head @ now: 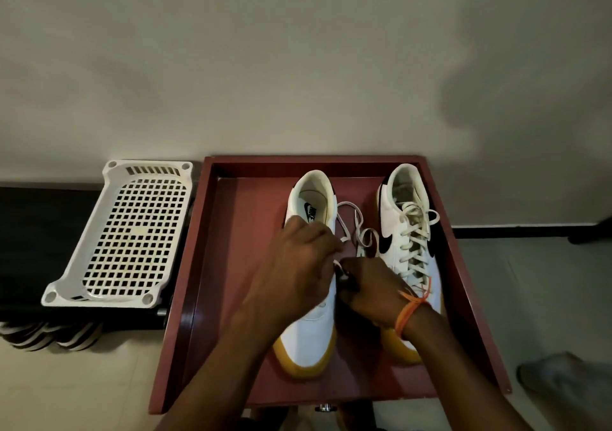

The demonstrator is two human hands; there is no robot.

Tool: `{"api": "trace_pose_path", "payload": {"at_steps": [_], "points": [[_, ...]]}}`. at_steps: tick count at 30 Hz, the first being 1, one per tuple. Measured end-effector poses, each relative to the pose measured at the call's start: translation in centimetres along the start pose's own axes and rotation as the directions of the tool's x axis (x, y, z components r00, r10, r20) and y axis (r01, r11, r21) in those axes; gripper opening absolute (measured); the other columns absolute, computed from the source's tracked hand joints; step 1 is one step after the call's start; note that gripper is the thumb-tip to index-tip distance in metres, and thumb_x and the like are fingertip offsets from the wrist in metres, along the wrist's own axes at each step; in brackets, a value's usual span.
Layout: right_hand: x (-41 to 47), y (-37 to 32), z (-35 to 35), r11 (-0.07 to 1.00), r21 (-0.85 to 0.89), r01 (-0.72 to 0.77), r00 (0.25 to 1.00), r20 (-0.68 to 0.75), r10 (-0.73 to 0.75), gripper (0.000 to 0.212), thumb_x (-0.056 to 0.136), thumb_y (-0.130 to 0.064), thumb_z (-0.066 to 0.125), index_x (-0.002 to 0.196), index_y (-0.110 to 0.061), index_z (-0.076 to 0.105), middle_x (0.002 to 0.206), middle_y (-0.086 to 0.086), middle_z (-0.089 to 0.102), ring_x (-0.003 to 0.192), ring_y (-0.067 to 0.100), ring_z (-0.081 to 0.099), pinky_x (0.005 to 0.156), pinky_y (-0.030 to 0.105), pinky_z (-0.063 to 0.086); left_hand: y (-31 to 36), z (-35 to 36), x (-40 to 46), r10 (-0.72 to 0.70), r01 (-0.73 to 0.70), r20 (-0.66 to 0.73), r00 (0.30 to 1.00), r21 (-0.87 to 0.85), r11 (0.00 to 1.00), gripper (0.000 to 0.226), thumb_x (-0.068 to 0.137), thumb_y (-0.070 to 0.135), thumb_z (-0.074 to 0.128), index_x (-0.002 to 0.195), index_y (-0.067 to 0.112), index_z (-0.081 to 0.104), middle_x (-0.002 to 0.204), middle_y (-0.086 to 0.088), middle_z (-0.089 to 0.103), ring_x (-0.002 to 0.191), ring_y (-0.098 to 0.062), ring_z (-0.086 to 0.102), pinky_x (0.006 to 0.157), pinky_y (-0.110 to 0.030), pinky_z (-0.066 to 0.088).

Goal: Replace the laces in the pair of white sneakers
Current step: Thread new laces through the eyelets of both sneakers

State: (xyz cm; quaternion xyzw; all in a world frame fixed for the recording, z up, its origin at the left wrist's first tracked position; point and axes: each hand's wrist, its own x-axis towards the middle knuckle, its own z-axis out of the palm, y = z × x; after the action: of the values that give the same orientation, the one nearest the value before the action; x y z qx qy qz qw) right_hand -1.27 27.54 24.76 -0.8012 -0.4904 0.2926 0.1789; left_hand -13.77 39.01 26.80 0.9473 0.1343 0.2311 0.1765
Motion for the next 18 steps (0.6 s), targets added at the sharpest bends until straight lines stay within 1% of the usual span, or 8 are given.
{"api": "trace_pose_path", "payload": {"at_steps": [1,3,5,8,12,14,16,18], "points": [[0.1,0.1,-0.3,0.999,-0.034,-0.008,1.0,-0.004,0.008,0.024,0.092,-0.028,0.059,0.071,-0.035,0.049,0.08,-0.002,0.064,0.08,0.023,0.063,0.058,0.024,0.039,0.2,0.4,-0.2,0.029,-0.031,0.038,0.999,0.053,0.998,0.016,0.085,0.015,0.059,0.095,0.016,0.071,0.098,0.002,0.07,0.09,-0.025,0.056,0.074,-0.043,0.051],[-0.1,0.2,-1.8,0.999,-0.006,-0.041,0.996,-0.076,0.04,0.037,0.094,-0.02,0.057,0.064,-0.036,0.046,0.067,-0.011,0.054,0.072,0.018,0.061,0.058,0.029,0.041,0.9,1.1,-0.5,0.021,-0.036,0.108,0.994,0.137,0.99,0.025,0.086,0.022,0.051,0.1,0.021,0.071,0.101,0.008,0.071,0.095,-0.025,0.052,0.074,-0.042,0.042],[-0.5,0.4,-3.7,0.998,0.053,-0.017,0.965,-0.261,0.03,0.03,0.095,-0.014,0.056,0.069,-0.031,0.057,0.066,-0.011,0.058,0.067,0.014,0.062,0.063,0.033,0.05,2.0,1.7,-0.9,-0.02,-0.018,0.16,0.987,0.231,0.973,0.029,0.08,0.021,0.057,0.107,0.023,0.068,0.104,0.011,0.07,0.101,-0.025,0.052,0.076,-0.04,0.032],[-1.0,1.0,-5.6,0.985,-0.158,-0.068,0.872,-0.49,-0.019,0.017,0.098,-0.024,0.055,0.085,-0.023,0.066,0.075,-0.003,0.066,0.068,0.016,0.062,0.058,0.027,0.044,3.7,2.2,-1.0,-0.091,0.032,0.174,0.981,0.314,0.949,0.038,0.07,0.018,0.07,0.107,0.022,0.065,0.105,0.01,0.069,0.107,-0.026,0.055,0.08,-0.042,0.027],[-1.6,2.3,-6.4,0.891,-0.444,-0.098,0.857,-0.493,-0.152,0.006,0.092,-0.016,0.065,0.087,-0.019,0.064,0.073,0.003,0.068,0.061,0.024,0.063,0.051,0.019,0.03,4.4,2.4,-1.2,-0.071,0.013,0.206,0.976,0.27,0.963,0.028,0.069,0.024,0.072,0.096,0.023,0.064,0.094,0.008,0.066,0.103,-0.023,0.054,0.081,-0.042,0.026],[-2.1,2.9,-6.8,0.865,-0.494,-0.087,0.796,-0.557,-0.238,0.006,0.087,-0.013,0.069,0.083,-0.015,0.064,0.068,0.007,0.066,0.053,0.027,0.061,0.046,0.022,0.036,4.6,2.1,-1.3,-0.026,-0.024,0.251,0.968,0.194,0.981,0.019,0.07,0.026,0.072,0.087,0.024,0.063,0.089,0.006,0.065,0.1,-0.021,0.057,0.083,-0.042,0.026],[-2.2,3.1,-7.2,0.895,-0.439,-0.076,0.681,-0.678,-0.275,0.014,0.091,-0.018,0.058,0.09,-0.01,0.07,0.071,0.009,0.069,0.056,0.027,0.064,0.053,0.027,0.048,5.1,2.0,-1.6,0.024,-0.067,0.327,0.945,0.122,0.99,0.011,0.071,0.026,0.071,0.077,0.025,0.062,0.074,0.007,0.064,0.089,-0.019,0.06,0.086,-0.042,0.027],[-2.4,3.0,-7.9,0.987,-0.161,-0.016,0.585,-0.802,-0.122,0.021,0.094,-0.016,0.054,0.098,-0.013,0.075,0.078,0.006,0.073,0.06,0.02,0.066,0.061,0.026,0.053,5.8,2.4,-2.2,0.073,-0.137,0.437,0.896,0.116,0.984,0.008,0.073,0.022,0.069,0.079,0.023,0.063,0.07,0.005,0.064,0.08,-0.018,0.06,0.093,-0.045,0.031]]}}
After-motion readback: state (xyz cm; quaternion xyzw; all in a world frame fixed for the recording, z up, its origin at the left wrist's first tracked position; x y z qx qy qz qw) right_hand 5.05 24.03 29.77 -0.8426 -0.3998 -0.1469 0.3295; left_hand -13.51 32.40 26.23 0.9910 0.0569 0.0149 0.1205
